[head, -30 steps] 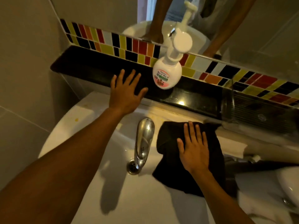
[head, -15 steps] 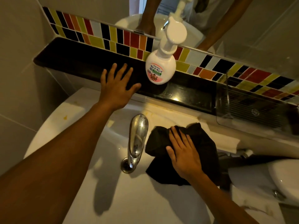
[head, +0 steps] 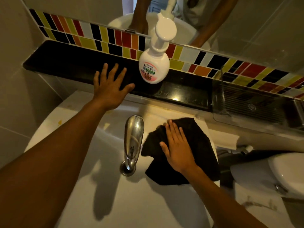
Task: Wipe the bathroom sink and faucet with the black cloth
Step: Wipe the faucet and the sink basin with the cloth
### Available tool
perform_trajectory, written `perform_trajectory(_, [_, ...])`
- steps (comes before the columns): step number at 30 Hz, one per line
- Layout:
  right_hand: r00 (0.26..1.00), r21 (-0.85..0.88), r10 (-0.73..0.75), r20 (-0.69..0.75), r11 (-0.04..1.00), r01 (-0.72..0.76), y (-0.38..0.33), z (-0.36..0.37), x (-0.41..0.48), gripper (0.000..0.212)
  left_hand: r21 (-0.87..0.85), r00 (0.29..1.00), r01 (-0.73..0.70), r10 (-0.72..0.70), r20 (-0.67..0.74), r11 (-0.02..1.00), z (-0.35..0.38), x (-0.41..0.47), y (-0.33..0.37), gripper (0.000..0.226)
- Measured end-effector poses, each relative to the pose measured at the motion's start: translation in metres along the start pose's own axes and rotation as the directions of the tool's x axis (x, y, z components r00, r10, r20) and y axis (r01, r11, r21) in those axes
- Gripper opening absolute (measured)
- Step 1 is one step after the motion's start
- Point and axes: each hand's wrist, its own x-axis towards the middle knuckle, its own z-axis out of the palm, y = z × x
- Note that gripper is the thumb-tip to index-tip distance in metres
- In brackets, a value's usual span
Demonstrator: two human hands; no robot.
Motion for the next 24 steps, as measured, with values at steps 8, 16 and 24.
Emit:
perform_trajectory(8, [0.915,0.23,0.354,-0.194,0.923,-0.309,-0.008,0.007,-0.011,0.053,-0.035,1.0,0.029,-0.028,0.014,0.999,-0.001,-0.003,0.002,0.067])
perform_trajectory(16, [0.979,0.306,-0.062,-0.192,0.944,0.12,-0.021,0.007,0.039,0.047,-0.052,1.0,0.026,-0.025,0.014,0.998,0.001,-0.001,0.001,0.067])
perform_trajectory(24, [0.96,0.212,0.055,-0.276,0.977,0.005,-0.005,-0.014,0.014,0.055,-0.04,1.0,0.029,-0.029,0.009,0.999,0.0,-0.002,0.002,0.066])
